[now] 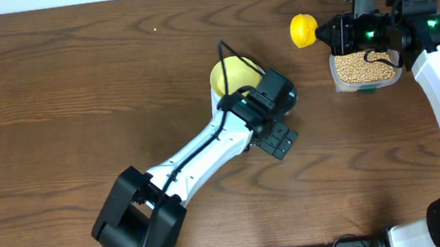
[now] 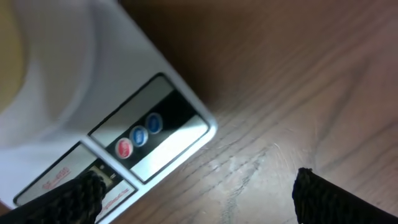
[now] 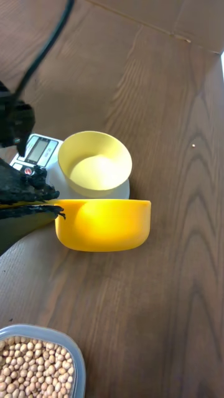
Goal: Scoop item into bowl and weigh 50g on scale
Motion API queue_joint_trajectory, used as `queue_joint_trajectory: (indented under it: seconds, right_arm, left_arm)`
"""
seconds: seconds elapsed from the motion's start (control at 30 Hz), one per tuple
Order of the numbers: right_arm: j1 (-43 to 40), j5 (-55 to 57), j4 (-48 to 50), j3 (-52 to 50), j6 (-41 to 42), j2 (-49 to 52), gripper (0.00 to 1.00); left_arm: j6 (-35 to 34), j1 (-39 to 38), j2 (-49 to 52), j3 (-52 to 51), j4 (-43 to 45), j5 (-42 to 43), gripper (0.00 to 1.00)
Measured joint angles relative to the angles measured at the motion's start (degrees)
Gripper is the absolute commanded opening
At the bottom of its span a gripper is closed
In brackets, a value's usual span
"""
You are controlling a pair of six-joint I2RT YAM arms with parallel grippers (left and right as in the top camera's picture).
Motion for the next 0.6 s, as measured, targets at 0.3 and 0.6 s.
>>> queue_joint_trajectory:
  seconds: [0.3, 0.6]
  right_arm:
    - [0.0, 0.3, 0.0, 0.0, 0.0, 0.0, 0.01]
    - [0.0, 0.3, -0.1, 0.0, -0.5, 0.0, 0.01]
  left_arm:
    - [4.9, -1.6, 1.2, 0.0, 0.7, -1.9, 0.98]
    - [6.7, -1.6, 3.5, 0.0, 0.4, -3.5, 0.98]
